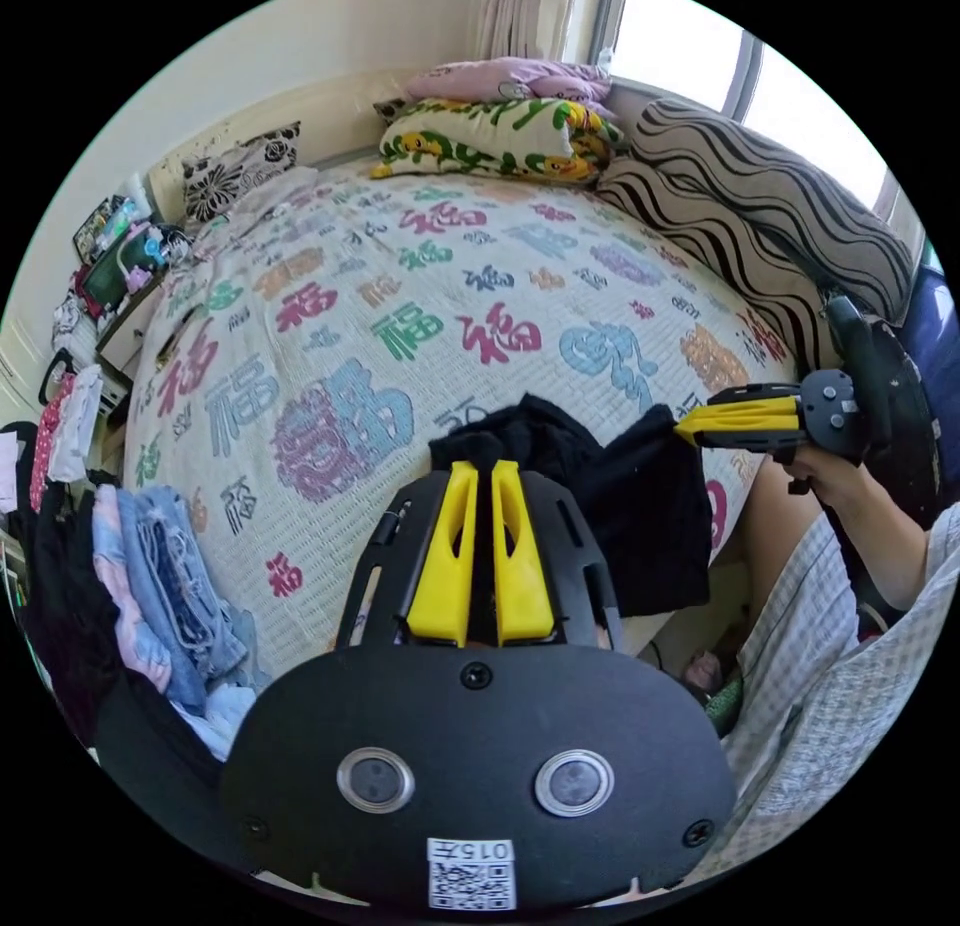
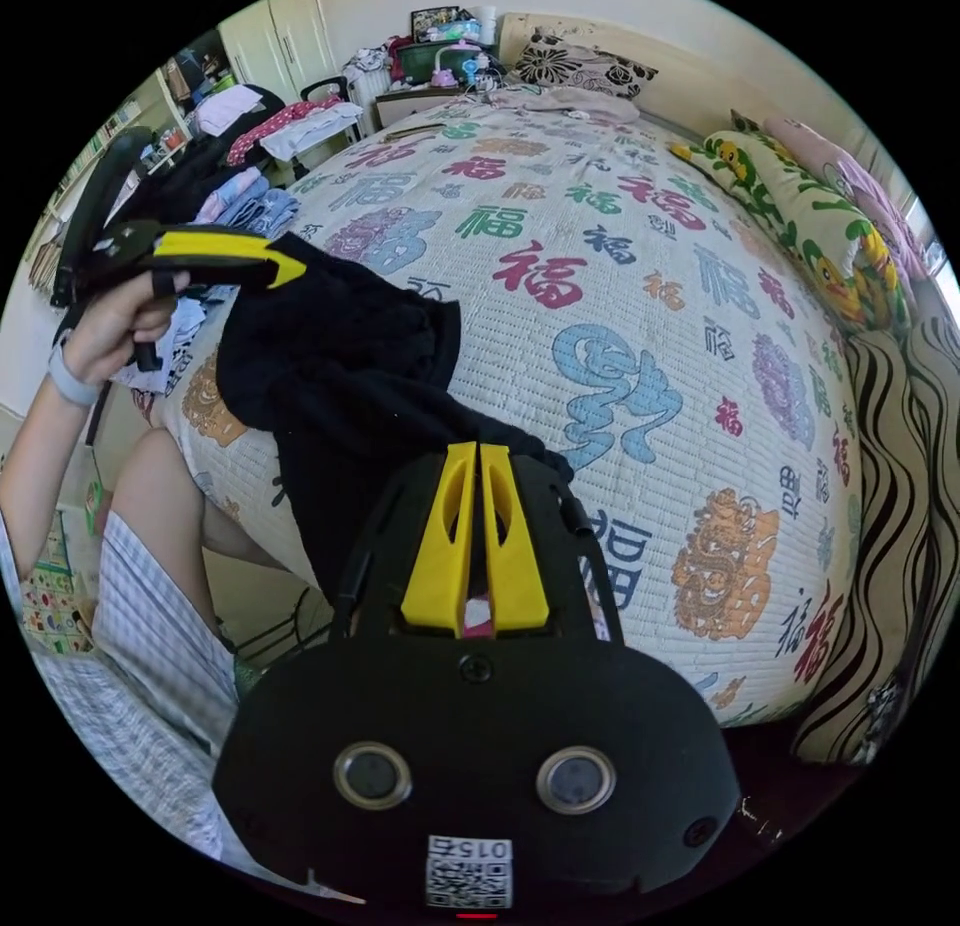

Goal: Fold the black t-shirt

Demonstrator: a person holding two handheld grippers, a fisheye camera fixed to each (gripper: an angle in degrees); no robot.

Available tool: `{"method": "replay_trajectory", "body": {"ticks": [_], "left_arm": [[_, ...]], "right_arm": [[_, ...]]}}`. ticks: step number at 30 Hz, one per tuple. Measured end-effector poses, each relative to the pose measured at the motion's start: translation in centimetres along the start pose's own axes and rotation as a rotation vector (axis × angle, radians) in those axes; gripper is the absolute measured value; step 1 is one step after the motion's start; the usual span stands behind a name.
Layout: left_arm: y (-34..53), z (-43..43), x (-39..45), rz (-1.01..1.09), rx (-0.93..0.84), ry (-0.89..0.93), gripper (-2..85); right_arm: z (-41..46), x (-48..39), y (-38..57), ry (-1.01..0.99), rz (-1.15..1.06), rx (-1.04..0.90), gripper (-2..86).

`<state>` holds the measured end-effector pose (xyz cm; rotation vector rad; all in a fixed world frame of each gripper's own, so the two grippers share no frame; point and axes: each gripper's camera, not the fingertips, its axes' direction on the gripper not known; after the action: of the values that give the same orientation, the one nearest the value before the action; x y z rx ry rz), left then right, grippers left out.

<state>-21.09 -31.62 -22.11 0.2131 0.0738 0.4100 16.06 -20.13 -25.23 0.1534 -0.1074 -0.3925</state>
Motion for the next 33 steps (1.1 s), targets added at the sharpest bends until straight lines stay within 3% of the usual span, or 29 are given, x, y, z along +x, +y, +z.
{"method": "replay_trajectory", "body": {"ticks": [12, 15, 20, 25, 29, 33], "left_arm": [[-8.5, -9.1, -4.0, -0.02, 0.389, -0.065, 1.0], [-7.8, -10.9, -4.3, -0.028, 0.452, -0.083, 1.1], [-3.3, -5.1, -5.2, -0.128, 0.303, -0.053, 1.5], [2.8, 7.8, -6.2, -0.294, -0.049, 0.112, 3.6], [3.7, 8.4, -5.7, -0.282, -0.009, 0.102, 6.8], [-1.2, 8.5, -5.2, -0.169, 0.057, 0.057, 10.2]], "right_arm": [[-10.8, 7.8, -5.2, 0.315, -0.023, 0.241, -1.0], [-13.9, 9.7, -4.7, 0.294, 0.001, 0.316, -1.0], [-10.7, 11.7, -1.1, 0.196, 0.035, 0.23, -0.8], [1.6, 13.6, 3.3, 0.06, 0.131, -0.092, -0.2], [3.0, 14.8, 3.8, 0.044, 0.12, -0.067, 3.2], [4.1, 16.6, -0.4, -0.003, 0.046, -0.011, 6.5]]}}
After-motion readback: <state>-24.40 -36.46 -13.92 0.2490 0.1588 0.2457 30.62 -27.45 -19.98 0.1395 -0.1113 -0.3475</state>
